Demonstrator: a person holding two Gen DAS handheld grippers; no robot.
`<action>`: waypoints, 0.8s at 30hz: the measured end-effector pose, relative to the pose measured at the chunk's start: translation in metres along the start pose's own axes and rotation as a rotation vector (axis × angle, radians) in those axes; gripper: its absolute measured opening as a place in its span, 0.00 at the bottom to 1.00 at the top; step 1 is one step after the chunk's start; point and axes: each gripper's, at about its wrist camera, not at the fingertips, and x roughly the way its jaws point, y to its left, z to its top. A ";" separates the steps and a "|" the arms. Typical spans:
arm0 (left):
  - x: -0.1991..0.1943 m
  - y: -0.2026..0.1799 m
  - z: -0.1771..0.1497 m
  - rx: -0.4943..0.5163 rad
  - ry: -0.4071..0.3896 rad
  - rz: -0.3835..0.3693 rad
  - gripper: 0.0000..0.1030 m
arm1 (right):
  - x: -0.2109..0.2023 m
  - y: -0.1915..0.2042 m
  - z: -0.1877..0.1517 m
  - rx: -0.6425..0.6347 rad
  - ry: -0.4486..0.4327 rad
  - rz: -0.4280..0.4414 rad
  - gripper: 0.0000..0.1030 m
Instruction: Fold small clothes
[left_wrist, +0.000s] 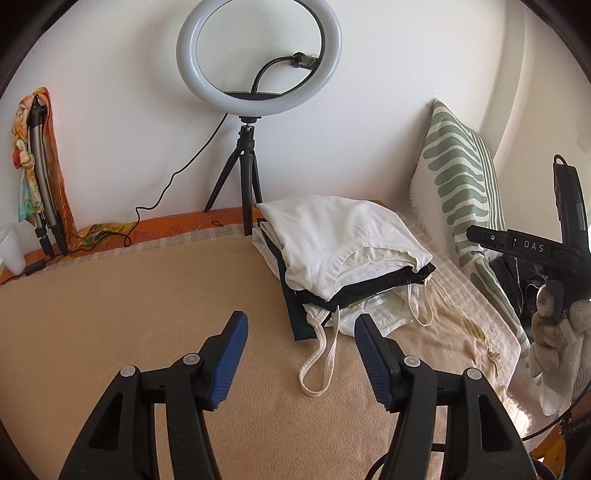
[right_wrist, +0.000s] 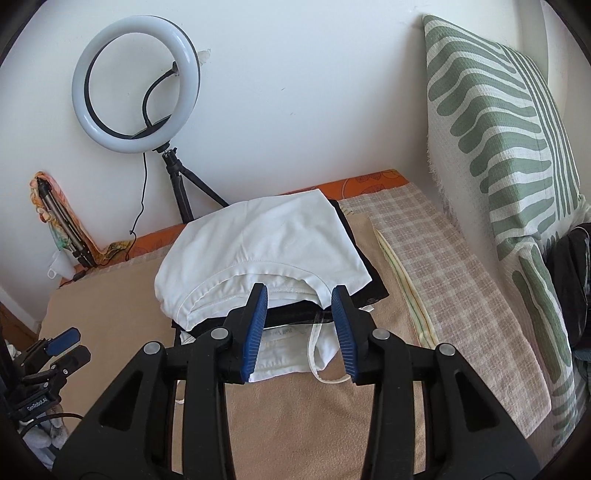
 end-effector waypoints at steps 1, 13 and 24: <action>-0.006 -0.002 -0.002 0.011 -0.005 -0.002 0.63 | -0.005 0.006 -0.003 -0.006 -0.008 -0.002 0.43; -0.073 -0.029 -0.026 0.126 -0.120 -0.015 0.95 | -0.046 0.072 -0.034 -0.089 -0.121 -0.047 0.65; -0.098 -0.036 -0.051 0.168 -0.145 0.022 1.00 | -0.059 0.110 -0.064 -0.112 -0.197 -0.043 0.98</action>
